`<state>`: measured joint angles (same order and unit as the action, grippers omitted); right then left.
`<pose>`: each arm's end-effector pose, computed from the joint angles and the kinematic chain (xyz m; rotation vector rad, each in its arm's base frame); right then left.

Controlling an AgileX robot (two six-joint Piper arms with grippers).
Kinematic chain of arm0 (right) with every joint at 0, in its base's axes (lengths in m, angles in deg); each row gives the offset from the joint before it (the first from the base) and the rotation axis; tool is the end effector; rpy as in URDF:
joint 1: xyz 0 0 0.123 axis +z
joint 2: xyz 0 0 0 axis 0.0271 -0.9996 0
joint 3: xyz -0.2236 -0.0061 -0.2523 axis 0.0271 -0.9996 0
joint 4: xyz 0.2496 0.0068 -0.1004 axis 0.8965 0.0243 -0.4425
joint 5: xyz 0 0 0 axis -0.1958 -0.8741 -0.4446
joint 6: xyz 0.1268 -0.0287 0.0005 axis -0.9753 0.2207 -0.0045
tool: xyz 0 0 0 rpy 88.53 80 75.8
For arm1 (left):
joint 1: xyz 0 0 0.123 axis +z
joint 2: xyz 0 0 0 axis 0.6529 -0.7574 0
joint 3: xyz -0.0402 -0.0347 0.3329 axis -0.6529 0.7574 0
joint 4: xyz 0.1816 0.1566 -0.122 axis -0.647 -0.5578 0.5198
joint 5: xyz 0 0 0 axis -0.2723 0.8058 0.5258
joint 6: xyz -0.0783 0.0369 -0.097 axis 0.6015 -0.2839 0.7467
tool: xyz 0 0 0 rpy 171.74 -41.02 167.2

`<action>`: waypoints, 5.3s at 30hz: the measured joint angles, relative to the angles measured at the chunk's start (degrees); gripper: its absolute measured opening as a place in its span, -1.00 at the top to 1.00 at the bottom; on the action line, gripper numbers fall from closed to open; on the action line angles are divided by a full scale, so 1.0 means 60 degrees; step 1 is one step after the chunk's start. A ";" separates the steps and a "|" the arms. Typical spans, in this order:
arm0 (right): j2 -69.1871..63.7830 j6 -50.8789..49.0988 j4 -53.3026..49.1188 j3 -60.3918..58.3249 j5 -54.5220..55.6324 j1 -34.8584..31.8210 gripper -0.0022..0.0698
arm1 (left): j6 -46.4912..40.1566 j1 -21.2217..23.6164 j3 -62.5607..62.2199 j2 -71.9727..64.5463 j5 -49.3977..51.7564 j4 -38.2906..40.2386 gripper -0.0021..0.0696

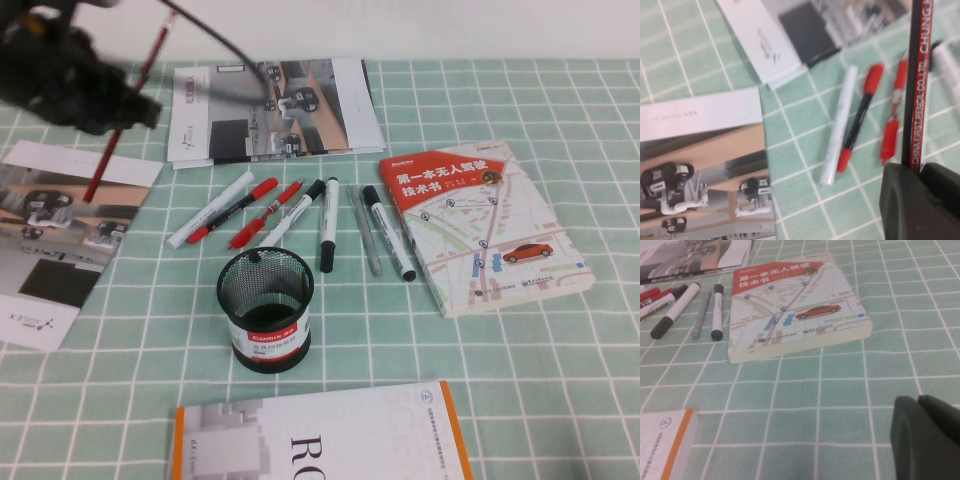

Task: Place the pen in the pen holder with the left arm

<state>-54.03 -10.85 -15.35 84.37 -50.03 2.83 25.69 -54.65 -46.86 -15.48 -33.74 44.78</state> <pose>0.0544 0.0153 0.1607 -0.0022 1.8461 0.2296 0.3800 -0.1055 0.3840 0.5859 2.3163 -0.1149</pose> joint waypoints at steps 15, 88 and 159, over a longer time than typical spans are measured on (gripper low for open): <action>0.0000 0.0000 0.0000 0.0000 0.0000 0.0000 1.00 | -0.1507 -0.0441 0.7951 0.6333 -0.6795 0.2534 0.88; 0.0000 0.0000 0.0000 0.0000 0.0000 0.0000 1.00 | 0.1267 -0.3893 1.0216 0.5788 -1.1646 0.1868 0.94; 0.0000 0.0000 0.0000 0.0000 0.0000 0.0000 1.00 | 0.2702 0.0179 1.4382 1.5051 -0.4296 -0.1131 0.95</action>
<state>-54.03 -10.85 -15.35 84.37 -50.03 2.83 41.90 -53.57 39.43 74.82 -59.52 37.99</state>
